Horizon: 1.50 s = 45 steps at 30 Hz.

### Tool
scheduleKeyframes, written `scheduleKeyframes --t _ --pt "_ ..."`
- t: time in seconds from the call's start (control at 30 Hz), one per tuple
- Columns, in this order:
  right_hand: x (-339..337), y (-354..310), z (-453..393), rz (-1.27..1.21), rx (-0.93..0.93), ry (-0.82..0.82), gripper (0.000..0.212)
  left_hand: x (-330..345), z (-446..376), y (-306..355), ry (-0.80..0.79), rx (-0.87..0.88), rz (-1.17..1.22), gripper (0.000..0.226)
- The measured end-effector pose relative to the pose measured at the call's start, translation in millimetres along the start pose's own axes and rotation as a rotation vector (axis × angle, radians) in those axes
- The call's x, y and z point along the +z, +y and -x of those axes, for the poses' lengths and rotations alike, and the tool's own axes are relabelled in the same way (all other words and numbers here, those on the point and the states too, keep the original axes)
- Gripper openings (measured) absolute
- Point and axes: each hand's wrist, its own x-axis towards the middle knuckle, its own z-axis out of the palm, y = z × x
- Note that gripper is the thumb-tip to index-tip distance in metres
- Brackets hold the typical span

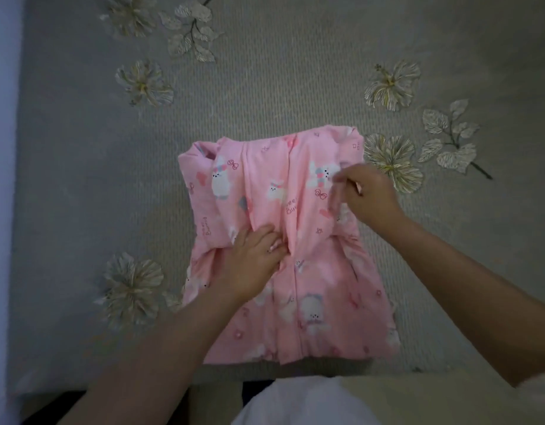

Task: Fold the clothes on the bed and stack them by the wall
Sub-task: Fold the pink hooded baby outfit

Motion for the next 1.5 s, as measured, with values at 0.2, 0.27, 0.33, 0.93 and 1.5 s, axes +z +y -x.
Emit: scheduleKeyframes --t 0.2,0.27,0.33,0.93,1.5 --pt "31 -32 -101 0.541 -0.049 -0.498 0.079 44 26 28 -0.092 -0.394 0.437 0.031" --pt "42 -45 -114 0.655 -0.010 -0.719 0.088 55 32 28 -0.061 -0.437 0.477 0.036" --pt "46 -55 -109 0.697 -0.047 -0.810 0.077 54 36 27 -0.139 -0.438 0.532 0.037" --pt "70 -58 264 0.635 -0.285 -0.113 0.040 -26 137 94 -0.062 -0.507 -0.083 0.050" --pt "127 -5 275 0.971 -0.193 -0.477 0.089 78 174 46 -0.094 -0.616 -0.037 0.067"
